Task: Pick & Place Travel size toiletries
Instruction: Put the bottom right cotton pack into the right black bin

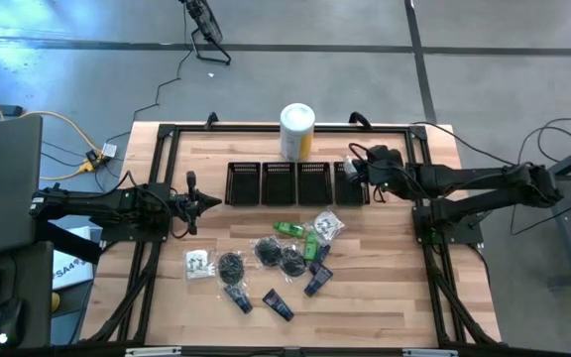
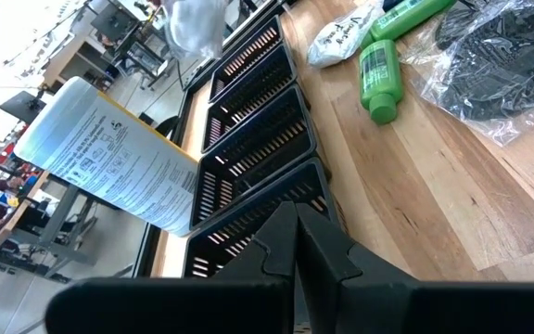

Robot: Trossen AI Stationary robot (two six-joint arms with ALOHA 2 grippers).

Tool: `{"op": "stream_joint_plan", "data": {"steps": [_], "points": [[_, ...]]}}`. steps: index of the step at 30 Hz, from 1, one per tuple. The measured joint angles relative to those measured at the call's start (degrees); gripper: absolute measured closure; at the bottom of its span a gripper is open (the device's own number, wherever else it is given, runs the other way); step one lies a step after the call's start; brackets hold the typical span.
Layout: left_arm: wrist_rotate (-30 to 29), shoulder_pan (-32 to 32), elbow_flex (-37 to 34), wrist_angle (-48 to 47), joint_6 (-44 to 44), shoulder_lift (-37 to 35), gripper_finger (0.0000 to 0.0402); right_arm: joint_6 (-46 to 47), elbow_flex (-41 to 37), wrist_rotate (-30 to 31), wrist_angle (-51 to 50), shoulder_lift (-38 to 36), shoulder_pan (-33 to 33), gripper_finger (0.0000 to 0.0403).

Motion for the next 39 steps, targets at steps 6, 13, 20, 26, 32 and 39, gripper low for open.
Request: {"op": "stream_joint_plan", "data": {"steps": [6, 13, 20, 26, 32, 39], "points": [[0.0, 0.0, 0.0, 0.0, 0.0, 0.01, 0.04, 2.68, 0.0, -1.87, -4.27, 0.76, -0.42, 0.04], [0.01, 0.02, 0.0, 0.01, 0.0, 0.01, 0.04, 5.33, 0.0, -2.97, -7.25, 4.04, -0.42, 0.04], [0.01, 0.02, 0.0, -0.01, 0.0, 0.0, 0.04, 6.03, 0.0, -3.04, -7.3, 8.29, -0.45, 0.04], [0.01, 0.0, 0.0, -0.03, 0.0, 0.01, 0.04, 6.86, 0.0, -3.19, -7.3, 10.94, -1.5, 0.04], [0.01, 0.02, 0.0, -0.05, 0.0, 0.01, 0.04, 6.88, 0.0, -4.7, -7.23, 12.72, -2.62, 0.04], [0.01, 0.01, 0.0, -0.08, 0.0, 0.01, 0.04, 6.69, 0.0, -4.51, -6.77, 12.63, -2.6, 0.0372]]}}
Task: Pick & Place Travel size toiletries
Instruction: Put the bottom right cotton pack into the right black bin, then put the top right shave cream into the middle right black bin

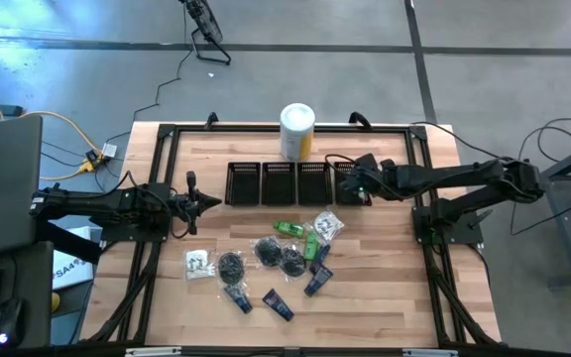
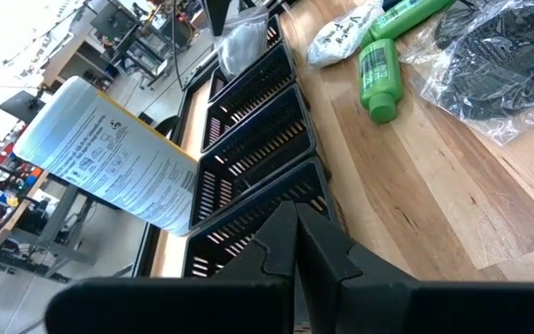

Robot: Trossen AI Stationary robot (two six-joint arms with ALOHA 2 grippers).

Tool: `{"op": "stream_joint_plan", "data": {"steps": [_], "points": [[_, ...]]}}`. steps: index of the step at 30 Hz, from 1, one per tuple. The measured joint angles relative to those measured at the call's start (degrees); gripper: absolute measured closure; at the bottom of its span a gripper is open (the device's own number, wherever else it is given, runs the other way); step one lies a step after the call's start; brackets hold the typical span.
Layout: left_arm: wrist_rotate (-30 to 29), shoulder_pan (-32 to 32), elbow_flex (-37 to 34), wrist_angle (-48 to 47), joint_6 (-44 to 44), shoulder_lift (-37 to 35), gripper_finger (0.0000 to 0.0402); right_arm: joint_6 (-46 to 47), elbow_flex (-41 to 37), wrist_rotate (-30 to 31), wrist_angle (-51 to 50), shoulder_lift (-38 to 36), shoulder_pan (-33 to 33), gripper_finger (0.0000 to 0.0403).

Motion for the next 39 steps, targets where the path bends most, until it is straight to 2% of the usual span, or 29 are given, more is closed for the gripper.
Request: {"op": "stream_joint_plan", "data": {"steps": [8, 13, 19, 24, 29, 35, 39], "points": [[0.0, 0.0, 0.0, -0.02, 0.0, -0.01, 0.04, -1.28, 0.0, 1.13, 0.01, -0.72, -0.02, 0.0291], [-0.02, 0.0, 0.0, -0.02, 0.0, 0.01, 0.04, -1.38, 0.0, 5.08, 0.24, -4.25, 0.0, 0.0278], [-0.01, 0.0, 0.0, -0.05, 0.0, 0.0, 0.04, -4.97, 0.0, 5.19, 5.32, -11.72, 0.0, 0.0292], [-0.02, 0.02, 0.0, -0.09, 0.0, -0.02, 0.04, -10.25, 0.01, -0.99, 11.85, -16.21, 0.32, 0.0305], [-0.02, 0.0, 0.0, -0.11, 0.0, 0.01, 0.04, -15.88, 0.02, -4.66, 16.1, -18.7, 2.76, 0.0335], [-0.02, -0.01, 0.0, -0.09, 0.0, 0.01, 0.04, -20.64, 0.02, -5.05, 16.79, -20.02, 7.4, 0.0392], [0.0, 0.0, 0.0, -0.09, -0.01, 0.01, 0.04, -21.12, 0.02, -5.07, 16.74, -19.74, 10.79, 0.0397]]}}
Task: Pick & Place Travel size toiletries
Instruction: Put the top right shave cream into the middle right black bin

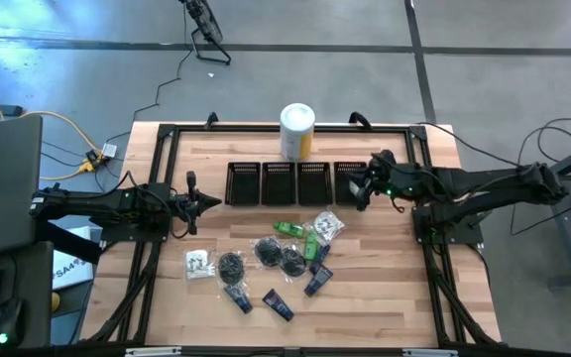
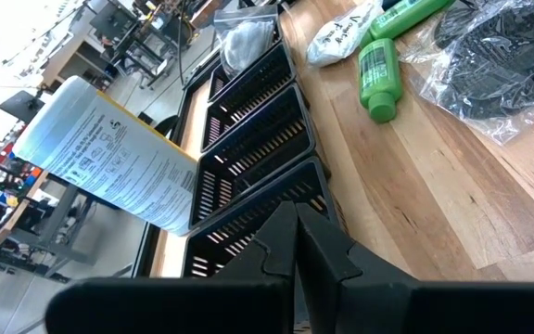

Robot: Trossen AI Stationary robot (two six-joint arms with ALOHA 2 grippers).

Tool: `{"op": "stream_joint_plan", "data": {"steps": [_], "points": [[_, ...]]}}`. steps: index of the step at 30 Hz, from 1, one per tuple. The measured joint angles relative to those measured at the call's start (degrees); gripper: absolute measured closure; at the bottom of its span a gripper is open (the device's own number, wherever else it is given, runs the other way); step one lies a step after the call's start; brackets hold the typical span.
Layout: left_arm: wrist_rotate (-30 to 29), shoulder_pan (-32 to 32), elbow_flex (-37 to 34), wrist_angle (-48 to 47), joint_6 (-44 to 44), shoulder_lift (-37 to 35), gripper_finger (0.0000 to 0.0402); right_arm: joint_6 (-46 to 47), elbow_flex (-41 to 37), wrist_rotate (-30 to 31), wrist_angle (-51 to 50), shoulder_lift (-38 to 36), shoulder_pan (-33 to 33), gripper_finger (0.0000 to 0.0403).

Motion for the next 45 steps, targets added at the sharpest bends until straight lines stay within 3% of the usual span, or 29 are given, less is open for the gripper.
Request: {"op": "stream_joint_plan", "data": {"steps": [11, 19, 28, 39, 45], "points": [[-0.02, 0.01, 0.0, -0.02, -0.01, 0.0, 0.04, 0.09, -0.02, -0.02, -0.09, 0.38, 11.94, 0.04], [-0.01, 0.01, 0.0, -0.02, -0.02, 0.0, 0.04, -0.73, 0.0, 0.0, 0.22, 3.46, 17.09, 0.04], [0.0, 0.0, 0.0, 0.0, -0.03, 0.0, 0.04, -4.38, 0.0, -0.11, 2.56, 9.15, 18.5, 0.04], [0.0, 0.0, 0.0, 0.0, -0.03, 0.0, 0.04, -17.29, -0.01, -3.05, 8.77, 15.07, 18.5, 0.0399], [-0.02, 0.01, 0.0, 0.02, -0.03, 0.0, 0.04, -16.25, 0.0, -2.12, 11.19, 17.78, 17.6, 0.0394]]}}
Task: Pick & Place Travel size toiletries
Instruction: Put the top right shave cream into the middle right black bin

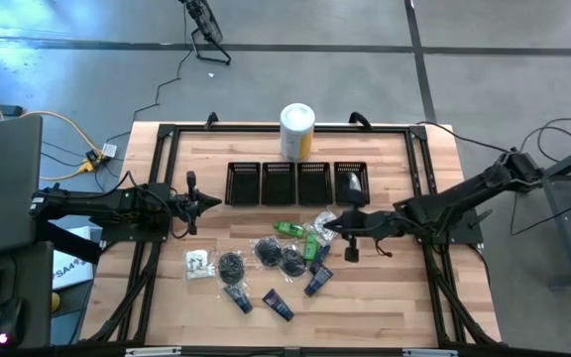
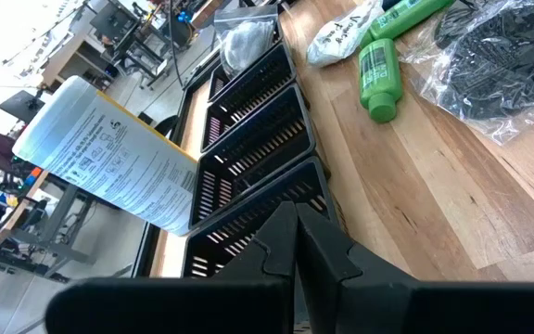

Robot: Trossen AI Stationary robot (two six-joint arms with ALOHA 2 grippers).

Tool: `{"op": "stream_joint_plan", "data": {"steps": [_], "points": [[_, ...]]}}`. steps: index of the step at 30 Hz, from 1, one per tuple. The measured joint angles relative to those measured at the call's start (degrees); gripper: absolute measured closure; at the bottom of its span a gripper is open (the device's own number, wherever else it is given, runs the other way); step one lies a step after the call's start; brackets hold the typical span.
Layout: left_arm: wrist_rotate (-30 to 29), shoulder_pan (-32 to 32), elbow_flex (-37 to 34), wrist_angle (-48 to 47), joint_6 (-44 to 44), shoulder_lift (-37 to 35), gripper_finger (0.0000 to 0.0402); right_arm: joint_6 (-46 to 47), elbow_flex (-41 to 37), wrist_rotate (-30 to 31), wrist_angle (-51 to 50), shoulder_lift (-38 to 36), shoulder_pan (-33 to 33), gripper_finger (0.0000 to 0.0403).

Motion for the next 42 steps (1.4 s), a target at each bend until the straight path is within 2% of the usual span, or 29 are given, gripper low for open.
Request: {"op": "stream_joint_plan", "data": {"steps": [5, 12, 15, 17, 21, 27, 42], "points": [[0.02, -0.01, 0.0, 0.0, 0.0, -0.01, 0.04, 0.1, 0.0, -0.76, -0.09, 1.37, -0.41, 0.0349], [0.02, -0.02, 0.0, -0.02, 0.0, -0.02, 0.04, 0.02, 0.0, -1.04, -0.08, 1.35, -0.36, 0.0225], [0.02, -0.01, 0.0, -0.02, 0.01, -0.01, 0.04, -0.16, 0.0, -6.16, -0.09, 1.33, -0.55, 0.0175], [0.02, -0.01, 0.0, -0.03, 0.02, 0.0, 0.04, -0.21, 0.0, -8.55, -0.09, 1.37, -0.71, 0.0156], [0.02, -0.02, 0.0, -0.02, 0.02, 0.0, 0.04, -0.41, -0.01, -9.32, -0.13, 1.5, -0.72, 0.015], [0.02, -0.01, 0.0, -0.07, 0.02, 0.0, 0.04, -2.88, 0.0, -10.87, -0.42, 2.93, -0.74, 0.0164], [0.02, 0.0, 0.02, -0.22, 0.02, 0.0, 0.04, -2.58, 0.0, -16.24, -0.49, 14.19, -0.78, 0.0167]]}}
